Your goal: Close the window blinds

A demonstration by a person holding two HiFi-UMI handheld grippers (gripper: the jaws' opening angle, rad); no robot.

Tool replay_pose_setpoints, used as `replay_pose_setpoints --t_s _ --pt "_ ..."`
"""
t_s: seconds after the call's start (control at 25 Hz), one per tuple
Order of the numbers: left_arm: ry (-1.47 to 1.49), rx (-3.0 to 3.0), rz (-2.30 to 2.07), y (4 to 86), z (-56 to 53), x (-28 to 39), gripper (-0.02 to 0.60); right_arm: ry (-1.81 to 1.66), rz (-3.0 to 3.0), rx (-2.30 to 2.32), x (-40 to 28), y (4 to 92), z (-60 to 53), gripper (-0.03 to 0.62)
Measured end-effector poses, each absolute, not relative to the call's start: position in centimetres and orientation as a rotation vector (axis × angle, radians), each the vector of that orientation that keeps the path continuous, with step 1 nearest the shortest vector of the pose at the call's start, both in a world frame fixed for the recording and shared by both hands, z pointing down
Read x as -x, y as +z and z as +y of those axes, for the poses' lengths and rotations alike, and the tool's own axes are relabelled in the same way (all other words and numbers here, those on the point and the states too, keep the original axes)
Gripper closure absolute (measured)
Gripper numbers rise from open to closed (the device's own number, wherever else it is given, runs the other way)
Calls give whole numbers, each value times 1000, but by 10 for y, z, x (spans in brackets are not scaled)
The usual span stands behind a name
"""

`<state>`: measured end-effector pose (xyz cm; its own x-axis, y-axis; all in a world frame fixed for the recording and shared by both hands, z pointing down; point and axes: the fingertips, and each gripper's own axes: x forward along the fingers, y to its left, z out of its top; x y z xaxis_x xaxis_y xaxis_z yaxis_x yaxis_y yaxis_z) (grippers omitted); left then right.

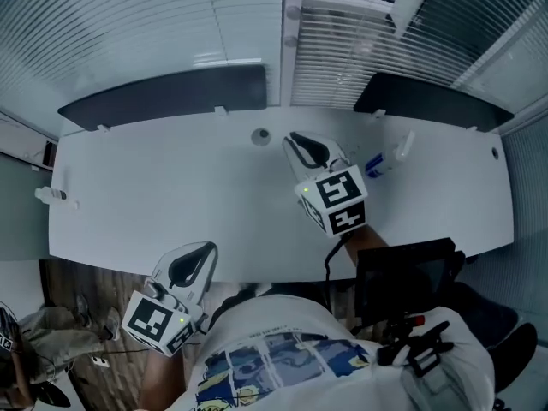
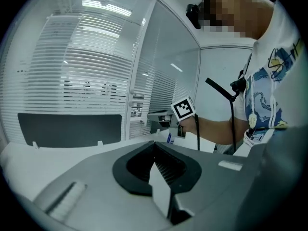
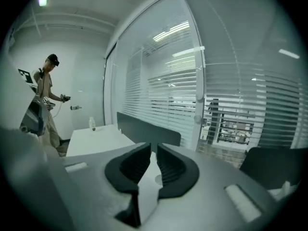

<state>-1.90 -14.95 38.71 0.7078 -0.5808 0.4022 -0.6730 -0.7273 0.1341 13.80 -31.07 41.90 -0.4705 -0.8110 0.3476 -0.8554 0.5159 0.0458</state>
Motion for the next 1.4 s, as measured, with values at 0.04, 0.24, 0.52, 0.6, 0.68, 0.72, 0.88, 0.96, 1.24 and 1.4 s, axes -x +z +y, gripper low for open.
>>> replay_pose_setpoints --t_s 0.04,0.24,0.52,0.6,0.68,0.72,0.88,0.96,1.24,1.4 --pt "490 -2654 -983 386 -150 16 577 207 -2456 -1370 -136 421 -300 551" --pt "476 -2712 -909 382 -137 3 577 240 -2485 -1331 -131 425 -242 560" --pt "425 -2801 -745 374 -92 17 577 239 -2454 -1429 -116 403 -158 571" --pt "407 -2824 -725 375 -72 31 577 235 -2449 -1454 -102 394 -127 571" --pt "388 -2840 -701 377 -47 46 577 210 -2446 -1481 -86 385 -95 571" --pt "381 -2846 -683 378 -34 54 577 200 -2440 -1498 -79 381 -79 571" --pt "370 -2858 -609 383 15 82 577 190 -2402 -1550 -54 377 -23 571" --pt "364 -2860 -584 387 35 96 577 179 -2391 -1574 -43 377 3 571" --pt "361 -2880 -554 381 79 129 577 179 -2384 -1596 -8 370 63 571" --pt "341 -2879 -591 376 83 129 577 159 -2396 -1587 -7 362 70 572"
